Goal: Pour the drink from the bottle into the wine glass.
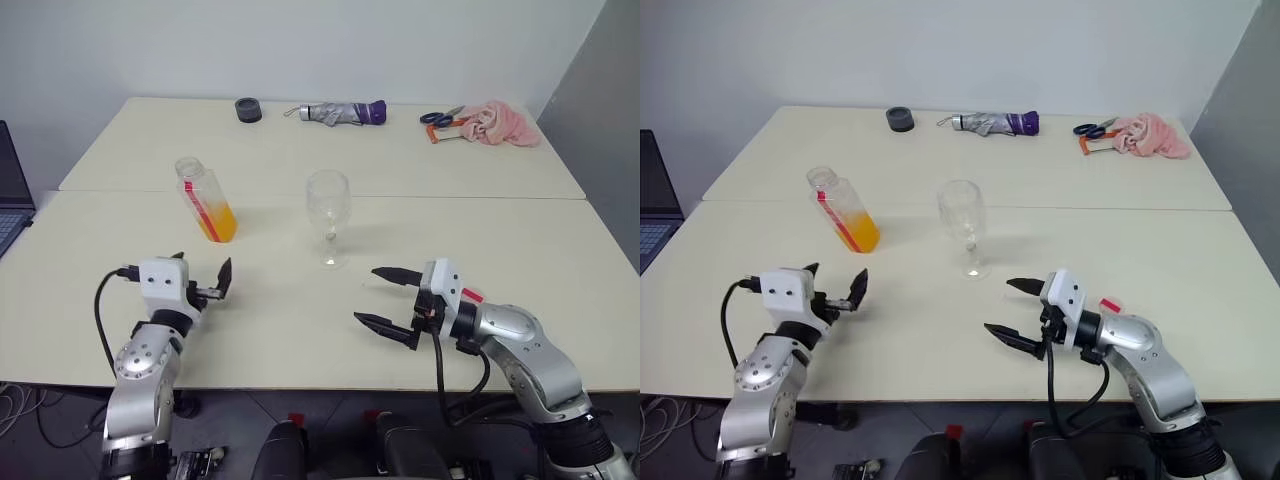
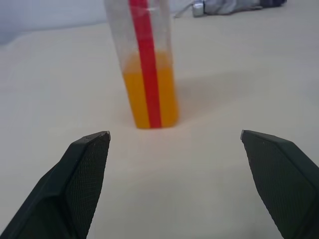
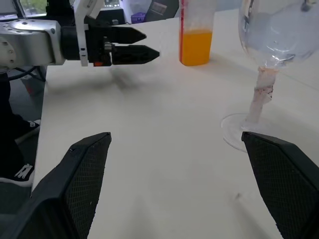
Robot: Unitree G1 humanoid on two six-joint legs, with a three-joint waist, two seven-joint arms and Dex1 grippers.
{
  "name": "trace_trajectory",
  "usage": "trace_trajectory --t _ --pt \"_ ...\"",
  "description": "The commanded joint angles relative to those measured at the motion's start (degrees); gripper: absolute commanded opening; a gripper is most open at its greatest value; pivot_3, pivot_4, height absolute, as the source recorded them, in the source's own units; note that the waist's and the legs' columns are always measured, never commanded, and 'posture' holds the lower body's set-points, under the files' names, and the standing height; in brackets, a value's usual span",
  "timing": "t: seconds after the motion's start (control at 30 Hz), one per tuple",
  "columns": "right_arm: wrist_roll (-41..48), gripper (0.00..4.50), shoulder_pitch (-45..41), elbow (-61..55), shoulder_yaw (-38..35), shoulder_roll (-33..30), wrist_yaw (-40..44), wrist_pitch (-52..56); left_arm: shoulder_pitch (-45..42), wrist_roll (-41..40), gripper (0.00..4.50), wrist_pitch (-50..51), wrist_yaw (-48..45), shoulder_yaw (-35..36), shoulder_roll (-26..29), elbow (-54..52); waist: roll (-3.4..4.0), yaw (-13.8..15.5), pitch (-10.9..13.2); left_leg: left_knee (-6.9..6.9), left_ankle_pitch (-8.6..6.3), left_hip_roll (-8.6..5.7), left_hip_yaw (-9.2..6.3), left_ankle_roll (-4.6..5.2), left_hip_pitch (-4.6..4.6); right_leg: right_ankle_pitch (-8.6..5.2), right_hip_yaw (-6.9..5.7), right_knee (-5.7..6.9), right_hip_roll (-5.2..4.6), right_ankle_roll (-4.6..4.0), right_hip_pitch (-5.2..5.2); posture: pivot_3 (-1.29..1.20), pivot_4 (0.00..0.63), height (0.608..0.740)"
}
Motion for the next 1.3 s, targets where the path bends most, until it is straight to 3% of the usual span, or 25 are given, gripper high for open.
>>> trace_trajectory --t 0.03,0.33,1.0,1.3 --pt "0.28 4.47 0.08 -2.22 0.25 -0.31 0.17 -0.58 -2.49 -0.93 4.50 0.21 -1.00 0.91 1.36 1.22 0.00 0.07 0.00 0.00 0.00 0.00 -0.01 0.00 0.00 0.00 -0.01 0.00 0.00 0.00 0.00 0.00 0.150 0.740" --pt "-0.62 4.47 -0.90 -3.56 1.45 -0.34 -0.13 -0.50 -9.27 -5.03 4.50 2.02 -6.80 1.19 4.54 7.04 -0.01 0.20 0.00 0.00 0.00 0.00 -0.03 -0.01 -0.01 0.00 -0.05 0.05 0.01 0.00 0.00 0.00 0.150 0.740" --pt "-1.17 4.47 -2.26 -4.36 2.33 -0.14 -1.57 -0.14 -21.85 -3.42 4.50 -1.25 -8.89 0.52 8.42 21.74 -0.01 0.21 0.00 0.00 0.01 0.00 -0.08 -0.01 -0.02 0.01 -0.10 0.07 0.01 -0.01 -0.01 0.00 0.150 0.740" --pt "6.73 4.47 -5.55 -8.01 -0.47 1.58 -0.28 2.16 -26.68 -2.61 4.50 -2.70 -10.31 -0.33 9.28 27.17 -0.01 0.21 0.00 0.02 0.01 0.00 -0.14 -0.01 -0.06 0.01 -0.16 0.08 0.00 -0.01 -0.01 0.00 0.150 0.740"
